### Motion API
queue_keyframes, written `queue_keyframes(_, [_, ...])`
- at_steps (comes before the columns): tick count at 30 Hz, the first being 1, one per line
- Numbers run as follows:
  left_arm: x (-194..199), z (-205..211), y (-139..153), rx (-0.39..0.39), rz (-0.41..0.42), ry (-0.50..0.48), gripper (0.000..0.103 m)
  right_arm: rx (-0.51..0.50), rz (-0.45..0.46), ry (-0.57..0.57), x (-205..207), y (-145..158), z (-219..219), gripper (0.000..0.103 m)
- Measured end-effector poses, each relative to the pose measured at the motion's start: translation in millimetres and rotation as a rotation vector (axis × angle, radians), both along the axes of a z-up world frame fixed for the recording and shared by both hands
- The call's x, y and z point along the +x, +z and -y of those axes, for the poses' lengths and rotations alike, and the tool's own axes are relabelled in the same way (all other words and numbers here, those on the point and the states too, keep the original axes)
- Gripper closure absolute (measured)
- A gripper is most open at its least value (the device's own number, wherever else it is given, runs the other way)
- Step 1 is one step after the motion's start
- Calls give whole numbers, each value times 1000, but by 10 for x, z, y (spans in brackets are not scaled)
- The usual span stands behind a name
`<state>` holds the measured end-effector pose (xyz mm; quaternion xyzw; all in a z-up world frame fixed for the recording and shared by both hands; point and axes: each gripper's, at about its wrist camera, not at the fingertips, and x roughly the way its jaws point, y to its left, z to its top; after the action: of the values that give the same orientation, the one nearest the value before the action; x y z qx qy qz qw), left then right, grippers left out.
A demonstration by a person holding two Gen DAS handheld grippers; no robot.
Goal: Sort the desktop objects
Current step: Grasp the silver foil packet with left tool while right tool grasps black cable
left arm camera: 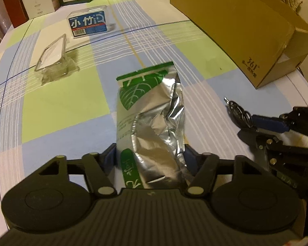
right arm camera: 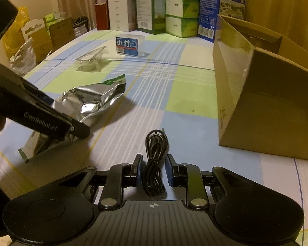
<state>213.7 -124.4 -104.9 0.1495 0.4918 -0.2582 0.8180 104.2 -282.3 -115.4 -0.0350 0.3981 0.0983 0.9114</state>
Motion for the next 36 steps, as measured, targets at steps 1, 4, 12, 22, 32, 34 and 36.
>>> queue_keyframes(1, [3, -5, 20, 1, 3, 0, 53, 0, -1, 1, 5, 1, -11, 82])
queue_keyframes(4, [-15, 0, 50, 9, 2, -11, 57, 0, -5, 0, 24, 3, -31, 83])
queue_keyframes(12, [-131, -4, 73, -7, -3, 2, 58, -3, -10, 6, 3, 19, -13, 91])
queue_keyframes(22, [-238, -60, 180, -41, 2, 31, 58, 45, 9, -42, -84, 162, 74, 91])
queue_keyframes(32, [-292, -53, 375, -65, 31, 39, 58, 65, 58, -58, -144, 409, 107, 91])
queue_keyframes(34, [-304, -60, 420, -73, 34, 43, 58, 68, 67, -60, -164, 456, 104, 91])
queue_keyframes(36, [-325, -62, 462, -80, 37, 47, 58, 70, 77, -62, -192, 501, 103, 91])
